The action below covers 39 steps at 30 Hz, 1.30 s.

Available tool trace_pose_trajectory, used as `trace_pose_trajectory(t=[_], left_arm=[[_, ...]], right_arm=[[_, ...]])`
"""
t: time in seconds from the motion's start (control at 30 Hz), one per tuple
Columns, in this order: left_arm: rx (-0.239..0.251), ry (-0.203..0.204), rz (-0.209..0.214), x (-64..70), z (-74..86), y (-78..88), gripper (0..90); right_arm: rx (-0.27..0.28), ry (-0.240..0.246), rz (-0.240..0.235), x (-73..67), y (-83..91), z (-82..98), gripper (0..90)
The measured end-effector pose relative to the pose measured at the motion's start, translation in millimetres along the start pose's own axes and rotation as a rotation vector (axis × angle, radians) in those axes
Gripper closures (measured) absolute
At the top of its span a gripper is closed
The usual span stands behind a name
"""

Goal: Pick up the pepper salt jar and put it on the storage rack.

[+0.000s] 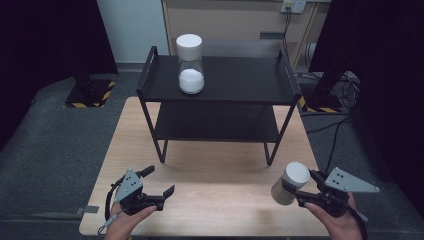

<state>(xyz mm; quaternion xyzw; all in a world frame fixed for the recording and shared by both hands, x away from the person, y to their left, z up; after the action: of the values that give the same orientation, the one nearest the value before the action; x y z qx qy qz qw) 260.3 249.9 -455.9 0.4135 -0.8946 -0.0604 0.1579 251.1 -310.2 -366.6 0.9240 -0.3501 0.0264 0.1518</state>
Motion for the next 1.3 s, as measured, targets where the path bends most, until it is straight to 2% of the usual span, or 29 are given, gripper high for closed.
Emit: trace_pose_trajectory(t=[0.07,0.2,0.47,0.83,1.3], left_arm=[[0.001,0.001,0.0,-0.2,0.1,0.2,2.8],[0.003,0.01,0.009,-0.9,1.4,-1.0,2.8],[-0.008,0.01,0.007,-2.2,3.5,-2.2,2.8],[-0.015,0.003,0.009,-0.8,4.1,-3.4,2.8],[-0.023,-0.008,0.018,2.5,3.9,-5.8,2.8]], right_arm=[[0.013,-0.004,-0.015,2.3,-0.7,-7.9,34.7],[0.013,0.02,-0.03,3.8,-3.4,-26.6,34.7],[0.014,0.066,-0.093,3.6,-13.6,-59.4,34.7],[0.041,0.079,-0.139,8.9,-22.1,-95.1,34.7],[0.051,0.104,-0.185,13.6,-32.0,-128.5,34.7]])
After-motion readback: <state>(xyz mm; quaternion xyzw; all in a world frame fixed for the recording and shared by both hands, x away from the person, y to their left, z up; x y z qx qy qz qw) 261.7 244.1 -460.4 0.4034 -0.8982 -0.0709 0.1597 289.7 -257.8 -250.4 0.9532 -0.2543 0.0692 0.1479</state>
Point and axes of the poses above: each handheld gripper's, and its own axes: y roughly backward along the jaws, z roughly out of its underside, x roughly to its right, the point moved 10 cm from there along -y, roughly forward along the jaws, and after that the axes turned 11 degrees about y, right-handed, at the moved point
